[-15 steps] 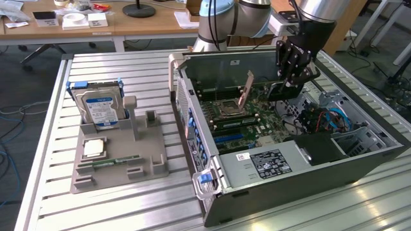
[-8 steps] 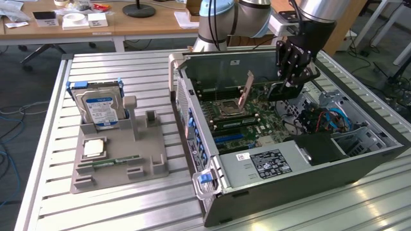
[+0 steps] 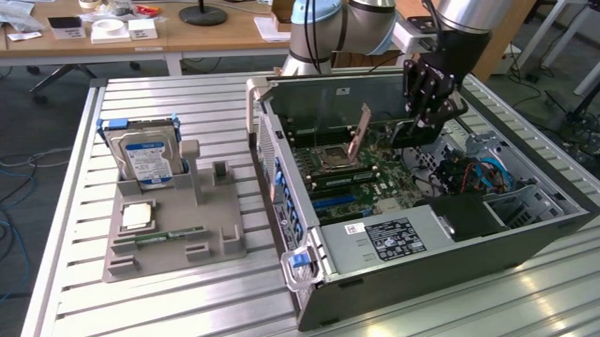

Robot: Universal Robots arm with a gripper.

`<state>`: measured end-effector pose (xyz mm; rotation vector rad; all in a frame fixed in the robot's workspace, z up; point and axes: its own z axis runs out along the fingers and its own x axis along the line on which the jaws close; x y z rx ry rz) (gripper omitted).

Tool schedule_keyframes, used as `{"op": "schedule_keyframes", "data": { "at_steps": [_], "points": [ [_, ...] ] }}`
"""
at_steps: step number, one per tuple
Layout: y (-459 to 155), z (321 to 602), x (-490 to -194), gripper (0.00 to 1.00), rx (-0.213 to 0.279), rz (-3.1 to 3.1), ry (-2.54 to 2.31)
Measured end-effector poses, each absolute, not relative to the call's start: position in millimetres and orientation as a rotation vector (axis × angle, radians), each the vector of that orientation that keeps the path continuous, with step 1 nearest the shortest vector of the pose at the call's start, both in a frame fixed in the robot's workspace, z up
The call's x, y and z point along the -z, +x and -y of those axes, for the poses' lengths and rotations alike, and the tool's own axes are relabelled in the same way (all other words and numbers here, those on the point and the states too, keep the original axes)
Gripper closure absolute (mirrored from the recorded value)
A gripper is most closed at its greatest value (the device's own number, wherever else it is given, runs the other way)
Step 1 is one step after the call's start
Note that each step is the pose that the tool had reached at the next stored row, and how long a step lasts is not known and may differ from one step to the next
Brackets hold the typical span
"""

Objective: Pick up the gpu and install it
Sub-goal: 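Insert the gpu into the slot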

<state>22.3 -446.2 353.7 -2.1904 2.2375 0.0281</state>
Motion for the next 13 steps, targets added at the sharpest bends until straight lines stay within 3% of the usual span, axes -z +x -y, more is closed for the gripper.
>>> {"op": "schedule_keyframes", "data": {
  "at_steps": [13],
  "points": [
    [22.2, 447.2, -353.6, 0.73, -0.028, -2.237, -2.190]
  ]
}}
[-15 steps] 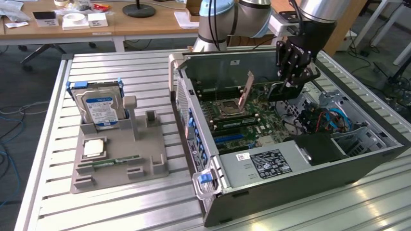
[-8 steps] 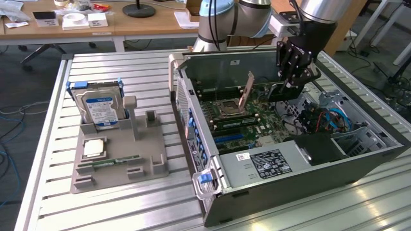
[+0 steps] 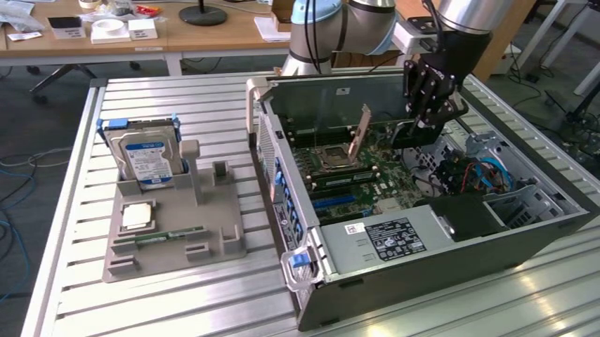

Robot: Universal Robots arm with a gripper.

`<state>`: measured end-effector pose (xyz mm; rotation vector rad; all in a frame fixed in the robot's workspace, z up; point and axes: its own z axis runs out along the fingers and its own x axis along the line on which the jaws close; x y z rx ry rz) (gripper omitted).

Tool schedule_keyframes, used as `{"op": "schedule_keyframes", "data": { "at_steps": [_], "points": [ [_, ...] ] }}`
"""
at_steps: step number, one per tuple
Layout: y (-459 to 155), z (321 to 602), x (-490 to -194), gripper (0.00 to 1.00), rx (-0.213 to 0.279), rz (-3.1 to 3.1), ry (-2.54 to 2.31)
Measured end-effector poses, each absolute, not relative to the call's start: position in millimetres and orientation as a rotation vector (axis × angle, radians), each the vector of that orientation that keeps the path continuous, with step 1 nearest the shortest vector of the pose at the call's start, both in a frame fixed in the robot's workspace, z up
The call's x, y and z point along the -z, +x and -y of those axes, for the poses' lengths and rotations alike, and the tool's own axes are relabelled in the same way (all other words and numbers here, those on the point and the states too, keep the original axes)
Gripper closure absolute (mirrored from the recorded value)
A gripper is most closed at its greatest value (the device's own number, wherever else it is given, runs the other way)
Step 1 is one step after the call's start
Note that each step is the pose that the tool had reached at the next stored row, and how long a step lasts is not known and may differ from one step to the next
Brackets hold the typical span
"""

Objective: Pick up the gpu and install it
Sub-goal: 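Insert the gpu into the slot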

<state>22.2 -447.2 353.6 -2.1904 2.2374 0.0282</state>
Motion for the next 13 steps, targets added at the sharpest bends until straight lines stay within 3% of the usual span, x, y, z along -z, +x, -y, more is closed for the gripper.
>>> {"op": "schedule_keyframes", "data": {
  "at_steps": [13],
  "points": [
    [12.8, 448.2, -351.7, 0.73, -0.028, -2.233, -2.195]
  ]
}}
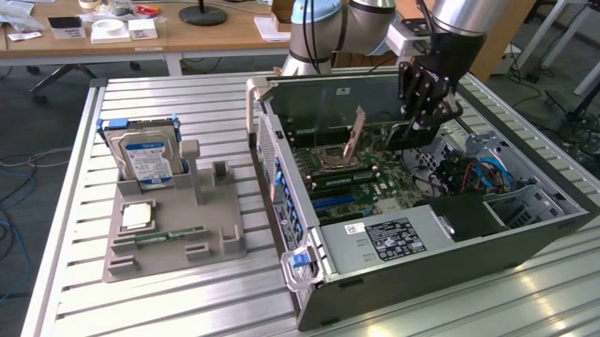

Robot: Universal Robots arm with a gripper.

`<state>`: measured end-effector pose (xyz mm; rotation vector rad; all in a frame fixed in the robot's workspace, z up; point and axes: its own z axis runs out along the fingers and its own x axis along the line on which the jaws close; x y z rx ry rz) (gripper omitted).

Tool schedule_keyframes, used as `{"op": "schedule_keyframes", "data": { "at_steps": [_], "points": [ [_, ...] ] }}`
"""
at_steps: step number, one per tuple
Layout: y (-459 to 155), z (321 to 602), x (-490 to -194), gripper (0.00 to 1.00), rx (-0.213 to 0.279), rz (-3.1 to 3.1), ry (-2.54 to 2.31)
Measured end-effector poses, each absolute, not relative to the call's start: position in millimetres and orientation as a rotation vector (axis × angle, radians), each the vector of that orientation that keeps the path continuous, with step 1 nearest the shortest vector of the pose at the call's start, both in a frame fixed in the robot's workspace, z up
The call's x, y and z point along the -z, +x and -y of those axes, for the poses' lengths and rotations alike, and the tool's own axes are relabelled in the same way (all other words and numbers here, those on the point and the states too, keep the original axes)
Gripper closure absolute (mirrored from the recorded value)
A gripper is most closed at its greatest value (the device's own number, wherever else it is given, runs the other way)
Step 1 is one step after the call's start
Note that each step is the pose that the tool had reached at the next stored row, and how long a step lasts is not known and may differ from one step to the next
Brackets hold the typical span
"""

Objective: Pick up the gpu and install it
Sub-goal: 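Insert the gpu into the slot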

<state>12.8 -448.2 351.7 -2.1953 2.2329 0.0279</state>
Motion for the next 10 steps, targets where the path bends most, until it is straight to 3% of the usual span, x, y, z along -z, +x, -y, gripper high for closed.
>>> {"op": "schedule_keyframes", "data": {
  "at_steps": [10],
  "points": [
    [10.7, 448.2, -349.1, 0.73, -0.028, -2.233, -2.195]
  ]
}}
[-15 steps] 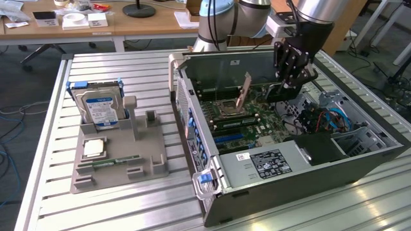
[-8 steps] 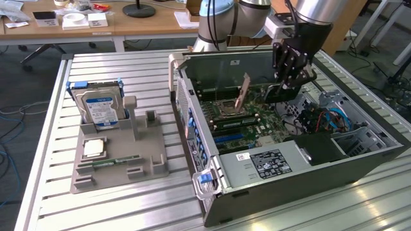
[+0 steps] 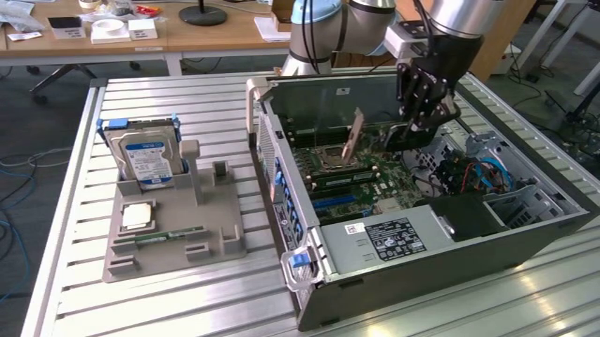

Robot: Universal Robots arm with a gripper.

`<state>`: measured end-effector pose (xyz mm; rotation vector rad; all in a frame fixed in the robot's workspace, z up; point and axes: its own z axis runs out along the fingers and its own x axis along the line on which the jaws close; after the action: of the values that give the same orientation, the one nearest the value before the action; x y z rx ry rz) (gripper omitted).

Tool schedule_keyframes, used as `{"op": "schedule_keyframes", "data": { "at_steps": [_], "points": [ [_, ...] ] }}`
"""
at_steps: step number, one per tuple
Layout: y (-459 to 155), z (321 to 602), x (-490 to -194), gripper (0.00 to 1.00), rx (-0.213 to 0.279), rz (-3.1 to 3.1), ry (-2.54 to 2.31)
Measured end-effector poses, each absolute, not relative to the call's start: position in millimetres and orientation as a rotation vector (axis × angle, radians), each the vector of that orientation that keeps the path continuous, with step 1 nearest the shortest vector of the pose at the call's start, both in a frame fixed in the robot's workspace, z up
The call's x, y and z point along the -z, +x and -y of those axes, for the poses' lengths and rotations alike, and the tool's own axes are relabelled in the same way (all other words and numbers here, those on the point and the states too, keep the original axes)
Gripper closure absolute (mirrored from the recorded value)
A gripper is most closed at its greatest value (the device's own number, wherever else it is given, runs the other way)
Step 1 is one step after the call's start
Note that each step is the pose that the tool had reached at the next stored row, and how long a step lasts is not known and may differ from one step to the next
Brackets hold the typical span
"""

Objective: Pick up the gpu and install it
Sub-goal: 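Insert the gpu into the slot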

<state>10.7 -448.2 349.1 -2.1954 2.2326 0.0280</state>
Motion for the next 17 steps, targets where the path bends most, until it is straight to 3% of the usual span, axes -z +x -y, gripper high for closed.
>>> {"op": "schedule_keyframes", "data": {
  "at_steps": [17],
  "points": [
    [8.7, 448.2, -342.6, 0.73, -0.027, -2.232, -2.195]
  ]
}}
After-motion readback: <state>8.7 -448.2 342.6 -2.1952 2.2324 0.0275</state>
